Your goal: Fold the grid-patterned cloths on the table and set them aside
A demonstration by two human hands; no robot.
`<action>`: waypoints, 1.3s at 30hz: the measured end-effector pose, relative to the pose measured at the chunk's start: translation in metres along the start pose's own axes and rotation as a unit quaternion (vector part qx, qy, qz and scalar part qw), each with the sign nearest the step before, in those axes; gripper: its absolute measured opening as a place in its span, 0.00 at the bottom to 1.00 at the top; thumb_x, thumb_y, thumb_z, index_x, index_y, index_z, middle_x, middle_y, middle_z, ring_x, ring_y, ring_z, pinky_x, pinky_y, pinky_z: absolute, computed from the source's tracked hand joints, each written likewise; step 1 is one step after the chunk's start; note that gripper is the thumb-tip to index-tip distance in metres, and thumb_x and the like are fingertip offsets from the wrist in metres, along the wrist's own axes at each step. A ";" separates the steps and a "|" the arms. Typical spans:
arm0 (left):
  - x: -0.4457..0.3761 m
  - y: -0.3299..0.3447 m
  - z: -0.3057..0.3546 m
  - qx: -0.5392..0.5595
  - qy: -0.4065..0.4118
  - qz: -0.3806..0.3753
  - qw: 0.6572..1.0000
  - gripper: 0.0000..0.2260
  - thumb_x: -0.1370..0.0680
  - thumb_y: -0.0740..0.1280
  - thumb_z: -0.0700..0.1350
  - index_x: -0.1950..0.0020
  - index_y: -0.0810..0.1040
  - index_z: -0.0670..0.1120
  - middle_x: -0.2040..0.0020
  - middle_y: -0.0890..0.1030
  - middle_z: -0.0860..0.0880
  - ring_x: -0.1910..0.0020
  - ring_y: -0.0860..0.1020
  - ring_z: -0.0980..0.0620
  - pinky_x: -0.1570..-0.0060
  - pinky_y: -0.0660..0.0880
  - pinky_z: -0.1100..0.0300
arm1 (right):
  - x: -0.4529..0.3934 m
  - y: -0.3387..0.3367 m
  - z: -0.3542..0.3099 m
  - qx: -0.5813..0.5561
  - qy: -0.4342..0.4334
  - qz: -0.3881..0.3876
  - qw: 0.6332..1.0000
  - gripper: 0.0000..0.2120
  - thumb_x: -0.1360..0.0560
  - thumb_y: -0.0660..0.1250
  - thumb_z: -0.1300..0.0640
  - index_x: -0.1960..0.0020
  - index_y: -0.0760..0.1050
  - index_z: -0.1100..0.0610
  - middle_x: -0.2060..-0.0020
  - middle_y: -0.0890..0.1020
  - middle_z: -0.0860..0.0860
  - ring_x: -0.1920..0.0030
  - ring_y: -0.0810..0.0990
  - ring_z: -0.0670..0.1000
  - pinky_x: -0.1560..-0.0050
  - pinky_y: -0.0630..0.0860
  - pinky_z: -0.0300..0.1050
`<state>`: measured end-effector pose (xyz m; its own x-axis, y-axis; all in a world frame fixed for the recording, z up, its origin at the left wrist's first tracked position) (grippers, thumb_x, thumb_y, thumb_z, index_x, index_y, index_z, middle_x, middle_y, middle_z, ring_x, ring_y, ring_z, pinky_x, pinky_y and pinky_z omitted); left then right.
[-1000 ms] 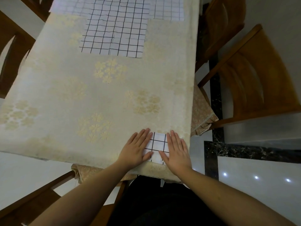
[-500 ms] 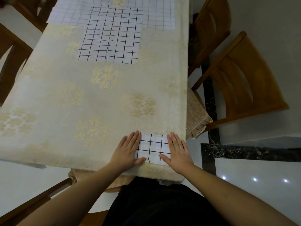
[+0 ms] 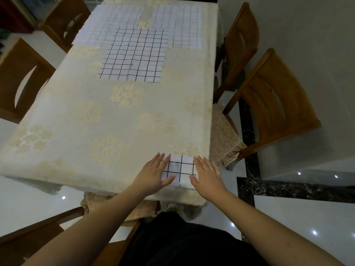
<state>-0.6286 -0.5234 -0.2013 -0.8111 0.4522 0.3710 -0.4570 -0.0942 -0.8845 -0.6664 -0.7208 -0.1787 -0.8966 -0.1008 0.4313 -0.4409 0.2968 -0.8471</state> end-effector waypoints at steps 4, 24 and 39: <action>0.016 -0.008 0.055 -0.017 -0.017 0.011 1.000 0.43 0.29 0.37 0.74 0.20 0.49 0.51 0.19 0.52 0.50 0.21 0.49 0.50 0.24 0.52 0.51 | 0.034 -0.021 0.000 -0.002 -0.026 0.030 0.999 0.31 0.18 0.52 0.45 0.20 0.44 0.52 0.20 0.49 0.48 0.21 0.46 0.50 0.23 0.40 0.52; 0.191 -0.041 0.108 -0.084 -0.207 0.195 0.955 0.33 0.20 0.42 0.65 0.21 0.57 0.47 0.24 0.66 0.48 0.23 0.59 0.48 0.26 0.47 0.52 | 0.151 -0.056 -0.071 0.071 -0.201 0.062 0.975 0.30 0.18 0.53 0.46 0.20 0.49 0.52 0.21 0.54 0.49 0.21 0.51 0.50 0.23 0.44 0.54; 0.413 -0.005 0.026 0.002 -0.391 0.244 0.888 0.29 0.19 0.48 0.62 0.22 0.61 0.49 0.26 0.70 0.49 0.26 0.67 0.47 0.30 0.64 0.50 | 0.231 0.026 -0.271 0.150 -0.365 0.016 0.919 0.29 0.19 0.55 0.46 0.21 0.52 0.53 0.22 0.59 0.50 0.23 0.58 0.51 0.24 0.53 0.50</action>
<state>-0.9703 -0.3588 -0.0361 -0.9177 -0.3963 0.0279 0.0189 -0.1137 -0.9933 -0.8737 -0.4787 -0.0164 -0.6513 -0.7385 0.1744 -0.3079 0.0471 -0.9502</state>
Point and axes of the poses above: each hand's wrist, its own x-axis away from the middle knuckle, its own y-axis out of the palm, z = x × y, the point moved 5 cm from there along -x, towards the middle knuckle
